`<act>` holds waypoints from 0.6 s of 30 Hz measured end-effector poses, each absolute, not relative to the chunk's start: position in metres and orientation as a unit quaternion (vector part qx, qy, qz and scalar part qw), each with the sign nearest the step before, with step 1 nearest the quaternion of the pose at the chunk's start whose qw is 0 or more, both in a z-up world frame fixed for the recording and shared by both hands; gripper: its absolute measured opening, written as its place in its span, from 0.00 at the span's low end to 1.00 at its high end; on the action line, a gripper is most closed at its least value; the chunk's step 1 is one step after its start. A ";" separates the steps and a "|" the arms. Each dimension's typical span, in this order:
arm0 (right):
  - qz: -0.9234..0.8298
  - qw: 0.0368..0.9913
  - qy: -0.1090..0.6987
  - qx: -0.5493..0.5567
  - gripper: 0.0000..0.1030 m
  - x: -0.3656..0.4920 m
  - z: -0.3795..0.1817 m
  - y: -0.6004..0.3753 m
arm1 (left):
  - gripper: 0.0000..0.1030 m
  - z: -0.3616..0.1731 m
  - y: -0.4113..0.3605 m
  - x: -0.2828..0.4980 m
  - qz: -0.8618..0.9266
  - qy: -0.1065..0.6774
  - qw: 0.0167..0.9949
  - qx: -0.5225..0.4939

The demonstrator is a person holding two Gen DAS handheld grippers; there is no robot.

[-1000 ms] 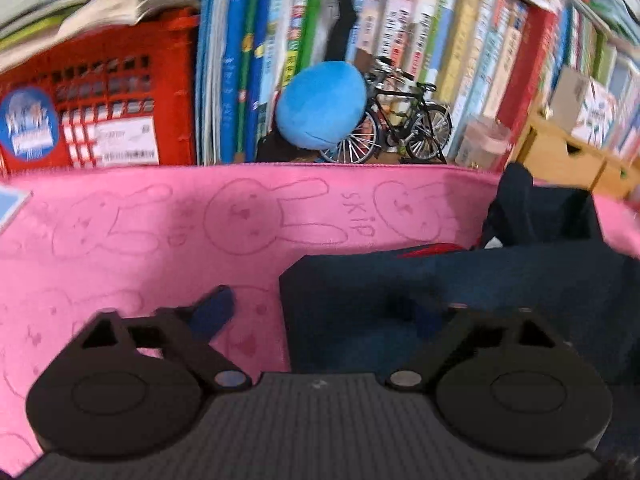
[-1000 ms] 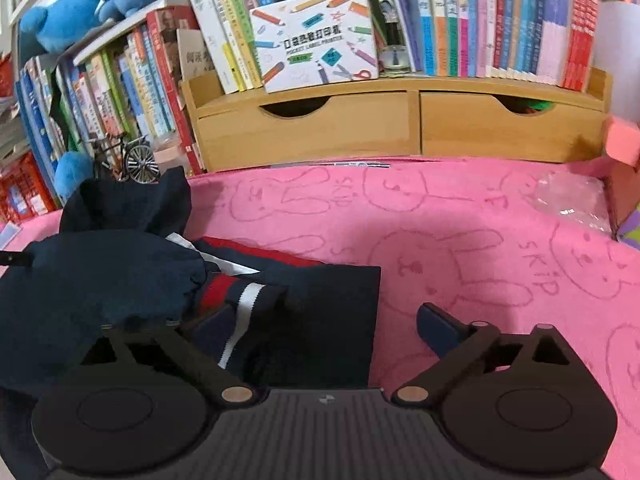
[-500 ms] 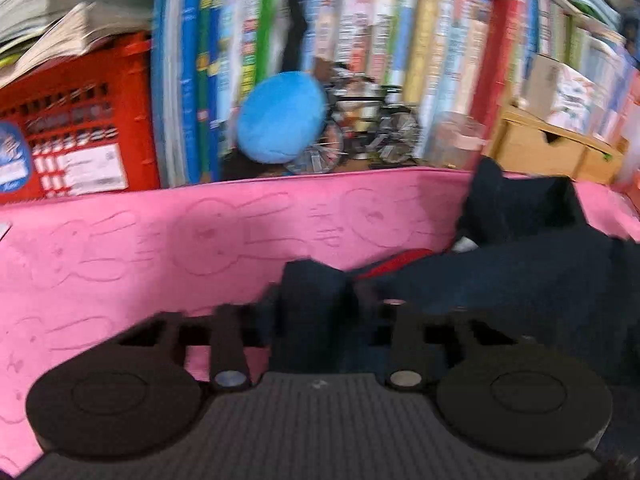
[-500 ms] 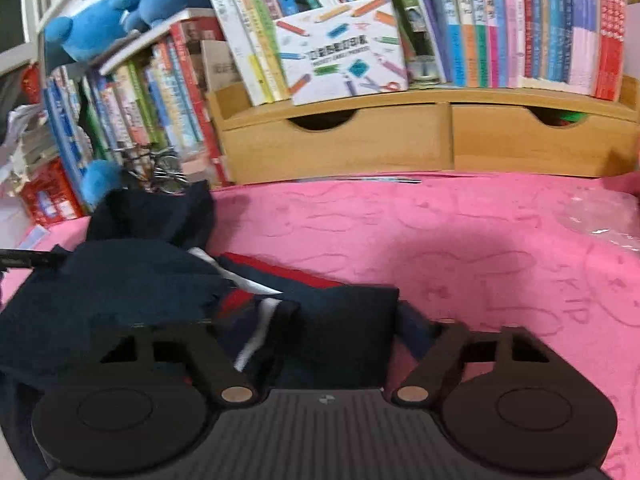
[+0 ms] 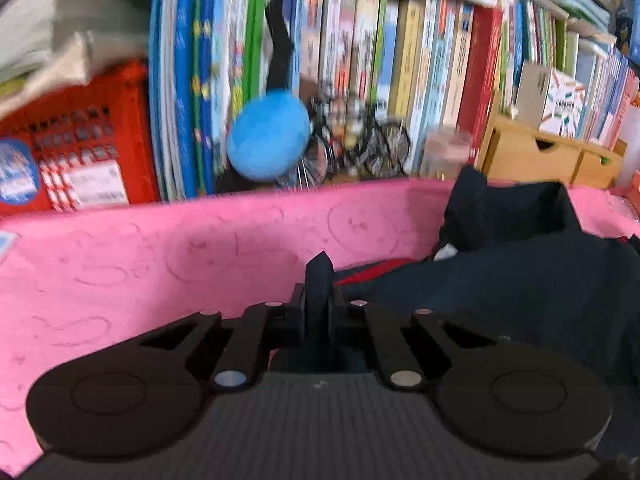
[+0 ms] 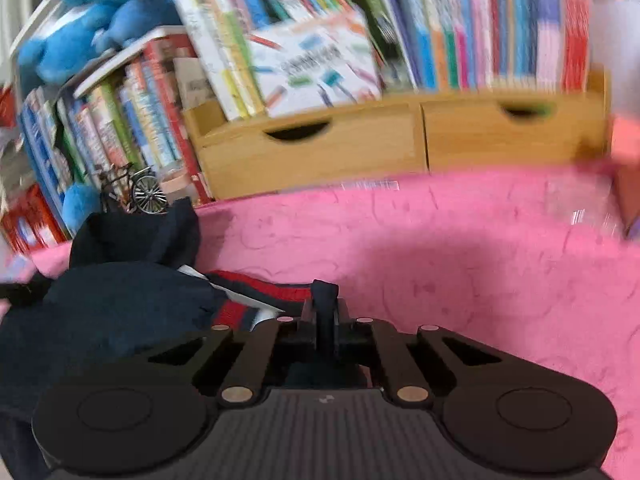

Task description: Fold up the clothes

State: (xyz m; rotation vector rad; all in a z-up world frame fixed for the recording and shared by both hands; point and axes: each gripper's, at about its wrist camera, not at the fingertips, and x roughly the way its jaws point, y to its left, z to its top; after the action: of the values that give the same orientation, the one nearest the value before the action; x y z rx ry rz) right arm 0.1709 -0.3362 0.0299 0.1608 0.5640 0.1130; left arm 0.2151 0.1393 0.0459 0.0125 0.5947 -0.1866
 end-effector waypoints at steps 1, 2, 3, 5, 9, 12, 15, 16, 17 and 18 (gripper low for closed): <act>0.055 0.960 0.266 0.064 0.08 0.167 0.037 -0.331 | 0.08 0.052 0.140 0.211 -0.089 0.280 0.956 0.006; 0.055 0.964 0.254 0.049 0.08 0.164 0.044 -0.326 | 0.08 0.059 0.141 0.208 -0.087 0.268 0.959 0.003; 0.054 0.968 0.242 0.034 0.08 0.161 0.051 -0.321 | 0.08 0.066 0.143 0.204 -0.088 0.257 0.962 0.000; 0.055 0.975 0.216 0.003 0.07 0.155 0.067 -0.311 | 0.08 0.080 0.144 0.198 -0.084 0.236 0.968 0.002; 0.049 0.980 0.191 -0.039 0.07 0.168 0.095 -0.292 | 0.07 0.103 0.146 0.201 -0.068 0.205 0.976 0.005; 0.048 0.982 0.175 -0.059 0.07 0.183 0.111 -0.283 | 0.07 0.115 0.152 0.214 -0.058 0.191 0.980 -0.002; 0.038 0.984 0.163 -0.066 0.07 0.204 0.120 -0.278 | 0.07 0.118 0.153 0.229 -0.044 0.175 0.984 0.010; 0.033 0.984 0.164 -0.064 0.07 0.213 0.119 -0.279 | 0.07 0.118 0.154 0.236 -0.039 0.172 0.984 0.010; 0.027 0.983 0.170 -0.060 0.06 0.223 0.117 -0.282 | 0.07 0.116 0.155 0.244 -0.037 0.174 0.984 0.007; 0.022 0.983 0.176 -0.057 0.06 0.233 0.115 -0.284 | 0.07 0.111 0.156 0.253 -0.036 0.184 0.982 0.005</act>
State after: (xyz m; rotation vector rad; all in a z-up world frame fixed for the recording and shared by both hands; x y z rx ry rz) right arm 0.2331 -0.2839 0.1150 -0.1144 0.3536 0.0443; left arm 0.2525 0.1560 0.1111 0.0110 0.3692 -0.0733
